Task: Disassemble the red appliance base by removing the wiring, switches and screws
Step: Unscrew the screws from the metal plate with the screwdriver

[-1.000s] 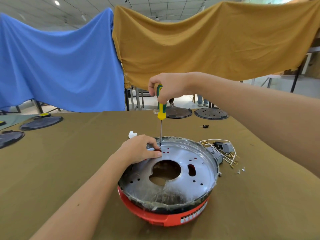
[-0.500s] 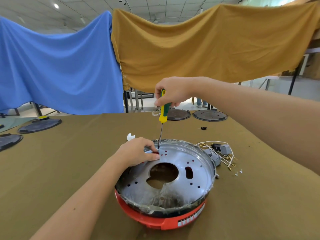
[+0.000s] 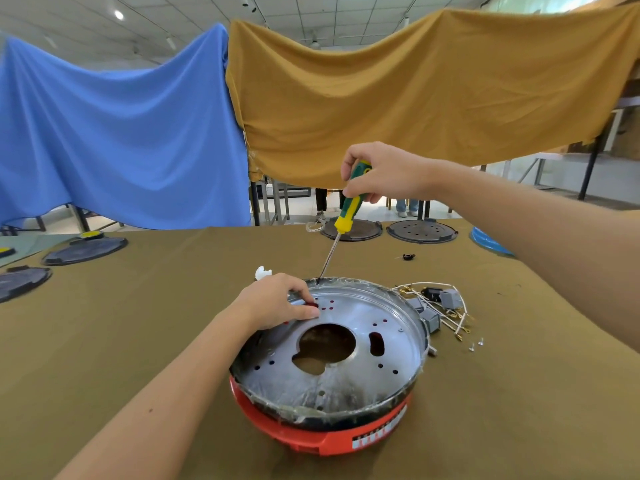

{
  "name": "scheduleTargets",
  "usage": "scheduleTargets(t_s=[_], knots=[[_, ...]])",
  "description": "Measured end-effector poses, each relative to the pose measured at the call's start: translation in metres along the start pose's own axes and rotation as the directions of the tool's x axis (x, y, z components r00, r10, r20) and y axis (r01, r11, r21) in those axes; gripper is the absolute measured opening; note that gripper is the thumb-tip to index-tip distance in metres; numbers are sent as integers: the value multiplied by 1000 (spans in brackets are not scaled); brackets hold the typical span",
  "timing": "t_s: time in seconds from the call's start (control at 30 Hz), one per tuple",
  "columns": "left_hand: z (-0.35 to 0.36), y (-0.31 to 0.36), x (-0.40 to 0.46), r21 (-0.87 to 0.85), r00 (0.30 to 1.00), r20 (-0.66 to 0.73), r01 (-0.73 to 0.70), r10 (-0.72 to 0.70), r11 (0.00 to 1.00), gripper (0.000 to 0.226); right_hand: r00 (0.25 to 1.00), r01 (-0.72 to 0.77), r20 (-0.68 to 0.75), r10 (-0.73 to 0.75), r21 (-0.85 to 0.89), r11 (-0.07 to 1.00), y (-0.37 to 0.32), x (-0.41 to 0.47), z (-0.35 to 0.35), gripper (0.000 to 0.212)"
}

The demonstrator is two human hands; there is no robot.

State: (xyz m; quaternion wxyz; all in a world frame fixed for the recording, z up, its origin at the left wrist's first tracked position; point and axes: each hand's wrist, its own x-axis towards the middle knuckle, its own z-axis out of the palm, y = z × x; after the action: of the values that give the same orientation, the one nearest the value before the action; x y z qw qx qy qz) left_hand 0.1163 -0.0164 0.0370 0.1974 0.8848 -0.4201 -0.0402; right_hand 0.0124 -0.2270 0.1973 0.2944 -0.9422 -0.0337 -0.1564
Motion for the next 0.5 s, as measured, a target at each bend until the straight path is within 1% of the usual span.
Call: scheduleTargets(t_s=[0.1, 0.2, 0.27, 0.33, 0.4, 0.5], knots=[[0, 0, -1, -6, 999, -49, 8, -8, 1000, 26, 996, -34, -79, 41, 94, 995, 13, -13, 2, 17], [-3, 2, -5, -50, 994, -109, -11, 6, 999, 27, 977, -84, -164, 134, 281, 956, 38, -30, 16, 13], [-9, 3, -7, -84, 992, -128, -28, 17, 996, 30, 948, -123, -217, 231, 420, 899, 56, -41, 29, 13], [-18, 4, -9, -200, 988, -152, -42, 11, 979, 29, 912, -152, -244, 330, 547, 823, 71, -50, 43, 13], [-25, 3, -12, -294, 988, -157, -59, 13, 954, 23, 880, -166, -249, 404, 636, 754, 83, -58, 57, 13], [-29, 0, -14, -331, 984, -174, -83, 26, 940, 10, 844, -158, -256, 472, 722, 674, 96, -67, 78, 11]])
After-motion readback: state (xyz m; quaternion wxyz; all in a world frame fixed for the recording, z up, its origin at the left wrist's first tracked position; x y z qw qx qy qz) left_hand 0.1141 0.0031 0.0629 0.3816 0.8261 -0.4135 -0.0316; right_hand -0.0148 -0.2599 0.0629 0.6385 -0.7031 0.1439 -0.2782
